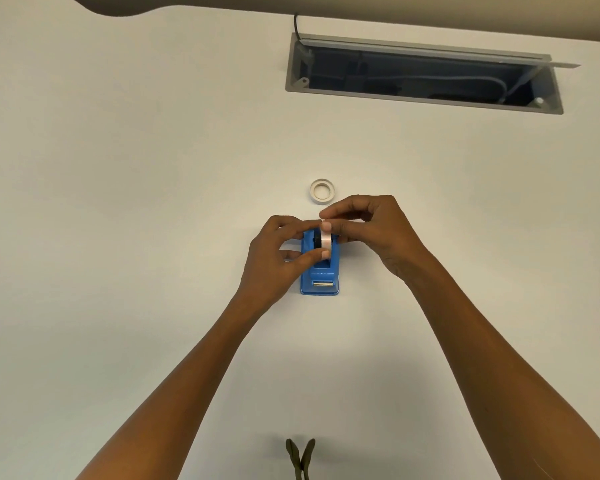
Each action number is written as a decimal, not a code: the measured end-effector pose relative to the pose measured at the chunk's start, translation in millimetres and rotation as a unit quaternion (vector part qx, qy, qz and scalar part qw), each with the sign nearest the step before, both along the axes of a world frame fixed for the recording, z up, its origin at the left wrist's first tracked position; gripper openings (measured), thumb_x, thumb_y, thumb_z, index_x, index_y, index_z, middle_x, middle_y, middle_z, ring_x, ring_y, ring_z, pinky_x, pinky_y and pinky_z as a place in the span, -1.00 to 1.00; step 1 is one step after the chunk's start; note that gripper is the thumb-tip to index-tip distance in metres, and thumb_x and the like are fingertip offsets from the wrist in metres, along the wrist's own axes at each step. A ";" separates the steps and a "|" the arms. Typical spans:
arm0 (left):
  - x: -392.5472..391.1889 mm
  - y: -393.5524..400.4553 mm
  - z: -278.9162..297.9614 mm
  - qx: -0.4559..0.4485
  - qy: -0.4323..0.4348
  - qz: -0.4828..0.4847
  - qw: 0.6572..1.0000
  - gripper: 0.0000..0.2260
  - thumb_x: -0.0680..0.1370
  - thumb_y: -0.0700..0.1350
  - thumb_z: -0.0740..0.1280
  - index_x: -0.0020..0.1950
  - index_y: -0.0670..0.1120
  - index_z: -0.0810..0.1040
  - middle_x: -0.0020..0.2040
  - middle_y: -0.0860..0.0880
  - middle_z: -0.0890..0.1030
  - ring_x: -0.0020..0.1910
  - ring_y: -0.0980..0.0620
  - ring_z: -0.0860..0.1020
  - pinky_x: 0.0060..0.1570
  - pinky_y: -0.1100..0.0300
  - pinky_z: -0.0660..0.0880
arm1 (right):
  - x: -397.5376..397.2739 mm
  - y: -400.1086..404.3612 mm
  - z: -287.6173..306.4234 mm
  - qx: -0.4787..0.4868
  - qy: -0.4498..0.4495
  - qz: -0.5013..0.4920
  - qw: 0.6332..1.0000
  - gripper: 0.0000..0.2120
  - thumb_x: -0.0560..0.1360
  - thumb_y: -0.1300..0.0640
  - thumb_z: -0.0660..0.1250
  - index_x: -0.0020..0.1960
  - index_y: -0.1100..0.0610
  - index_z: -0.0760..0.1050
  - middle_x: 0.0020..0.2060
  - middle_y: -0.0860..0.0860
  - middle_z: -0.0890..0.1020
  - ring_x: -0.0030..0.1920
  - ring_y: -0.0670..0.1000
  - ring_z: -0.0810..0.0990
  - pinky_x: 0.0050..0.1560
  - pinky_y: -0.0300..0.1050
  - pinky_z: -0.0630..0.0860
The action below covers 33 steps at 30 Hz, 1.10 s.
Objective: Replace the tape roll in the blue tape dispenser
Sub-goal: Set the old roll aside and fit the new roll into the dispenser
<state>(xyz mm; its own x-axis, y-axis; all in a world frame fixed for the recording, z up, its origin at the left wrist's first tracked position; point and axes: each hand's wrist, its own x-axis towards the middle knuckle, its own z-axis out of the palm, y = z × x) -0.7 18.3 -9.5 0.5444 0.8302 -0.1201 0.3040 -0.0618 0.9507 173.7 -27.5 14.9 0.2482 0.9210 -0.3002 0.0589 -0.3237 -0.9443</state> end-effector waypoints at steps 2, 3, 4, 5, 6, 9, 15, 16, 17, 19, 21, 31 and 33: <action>0.5 0.3 -0.5 -0.003 -0.003 0.009 1.000 -0.64 0.37 -0.02 0.49 0.01 0.32 0.44 0.01 0.20 0.47 -0.04 0.38 0.50 -0.26 0.58 0.42 | -0.1 -4.5 0.1 0.013 -0.021 0.029 0.999 -0.88 0.33 0.24 0.52 -0.17 0.10 0.65 -0.17 -0.04 0.69 -0.04 -0.06 0.64 0.05 -0.10 0.59; 0.4 0.1 -1.0 -0.004 -0.003 0.013 1.000 -0.64 0.37 -0.02 0.49 0.04 0.30 0.44 0.03 0.17 0.48 -0.03 0.33 0.52 -0.25 0.57 0.43 | -0.2 -5.9 -0.4 0.012 -0.027 0.042 0.999 -0.89 0.33 0.24 0.53 -0.17 0.11 0.65 -0.15 -0.05 0.68 -0.01 -0.06 0.63 0.07 -0.08 0.58; 0.1 -0.2 -1.5 -0.004 -0.003 0.016 1.000 -0.63 0.37 -0.02 0.49 0.06 0.28 0.44 0.05 0.15 0.49 -0.03 0.31 0.52 -0.24 0.57 0.43 | 0.0 -6.5 -0.7 0.010 -0.030 0.049 0.998 -0.89 0.32 0.24 0.53 -0.17 0.11 0.66 -0.14 -0.05 0.67 0.01 -0.05 0.62 0.07 -0.06 0.58; -0.2 -0.8 -2.2 -0.004 -0.005 0.017 1.000 -0.63 0.37 -0.02 0.48 0.07 0.27 0.44 0.06 0.14 0.49 -0.02 0.31 0.52 -0.23 0.56 0.44 | 0.2 -6.5 -1.3 0.008 -0.031 0.049 0.998 -0.89 0.32 0.24 0.53 -0.17 0.11 0.66 -0.13 -0.05 0.67 0.02 -0.05 0.62 0.07 -0.05 0.58; -0.4 -1.5 -2.9 -0.004 -0.009 0.017 1.000 -0.64 0.38 -0.02 0.48 0.07 0.26 0.44 0.07 0.13 0.50 -0.01 0.34 0.52 -0.22 0.55 0.44 | 0.3 -6.1 -2.0 0.008 -0.031 0.046 0.998 -0.89 0.32 0.23 0.53 -0.17 0.11 0.66 -0.13 -0.05 0.67 0.01 -0.06 0.62 0.07 -0.06 0.58; -1.2 -3.5 -3.8 -0.005 -0.016 0.014 1.000 -0.64 0.38 -0.03 0.48 0.03 0.30 0.43 0.04 0.17 0.48 0.00 0.42 0.48 -0.23 0.57 0.43 | -1.4 -4.0 -5.3 0.006 -0.048 0.023 0.999 -0.93 0.36 0.20 0.51 -0.16 0.12 0.67 -0.15 -0.04 0.68 -0.04 -0.08 0.62 0.05 -0.10 0.57; -2.2 -3.9 -4.2 -0.003 -0.012 0.000 1.000 -0.59 0.37 -0.05 0.49 0.06 0.30 0.41 0.10 0.09 0.47 0.01 0.34 0.51 -0.20 0.54 0.46 | -3.4 -0.8 -9.1 -0.004 -0.046 -0.012 0.999 -0.94 0.40 0.19 0.47 -0.13 0.15 0.65 -0.21 0.02 0.67 -0.17 -0.05 0.62 -0.08 -0.10 0.59; -2.2 -3.8 -4.0 -0.005 -0.013 -0.001 1.000 -0.58 0.37 -0.05 0.49 0.07 0.31 0.41 0.12 0.08 0.47 0.01 0.31 0.52 -0.19 0.54 0.46 | -4.4 -0.3 -8.9 -0.003 -0.050 -0.012 0.999 -0.95 0.41 0.19 0.47 -0.13 0.15 0.65 -0.21 0.03 0.67 -0.18 -0.04 0.62 -0.10 -0.11 0.59; -2.2 -3.8 -3.9 -0.005 -0.013 -0.001 1.000 -0.58 0.37 -0.04 0.49 0.07 0.32 0.40 0.12 0.07 0.48 0.01 0.30 0.52 -0.19 0.53 0.46 | -5.3 -0.1 -8.8 -0.003 -0.056 -0.013 0.998 -0.95 0.41 0.19 0.46 -0.13 0.16 0.65 -0.21 0.04 0.67 -0.18 -0.04 0.62 -0.09 -0.09 0.60; -1.9 -4.4 -3.5 -0.002 -0.013 0.000 1.000 -0.59 0.37 -0.03 0.48 0.06 0.34 0.40 0.09 0.13 0.48 0.01 0.34 0.51 -0.20 0.55 0.45 | -5.5 -1.4 -8.3 -0.006 -0.064 -0.014 0.998 -0.92 0.43 0.17 0.45 -0.12 0.19 0.65 -0.18 0.06 0.67 -0.14 0.00 0.62 -0.02 0.01 0.61; -2.1 -4.9 -3.2 0.007 -0.016 0.002 1.000 -0.59 0.38 -0.03 0.48 0.04 0.36 0.40 0.05 0.22 0.45 0.01 0.43 0.48 -0.22 0.57 0.43 | -2.8 -4.8 -6.2 -0.010 -0.062 -0.006 0.998 -0.89 0.43 0.12 0.45 -0.11 0.16 0.66 -0.14 0.03 0.68 -0.08 0.01 0.63 0.05 0.05 0.59; -2.2 -4.6 -4.9 0.020 -0.010 -0.002 1.000 -0.60 0.39 -0.04 0.48 0.04 0.35 0.41 0.02 0.25 0.43 0.00 0.47 0.45 -0.22 0.58 0.42 | 3.4 -6.7 4.4 -0.026 -0.092 0.059 0.994 -0.82 0.31 0.14 0.55 -0.09 0.10 0.66 -0.08 -0.04 0.68 0.01 -0.09 0.61 0.06 -0.19 0.51; -2.4 -4.3 -4.6 0.018 -0.009 -0.002 1.000 -0.61 0.39 -0.05 0.48 0.04 0.34 0.42 0.02 0.25 0.43 0.00 0.47 0.45 -0.22 0.57 0.43 | 4.4 -5.3 5.8 -0.028 -0.089 0.062 0.994 -0.84 0.33 0.14 0.54 -0.10 0.13 0.67 -0.09 -0.03 0.69 -0.02 -0.12 0.62 0.05 -0.27 0.50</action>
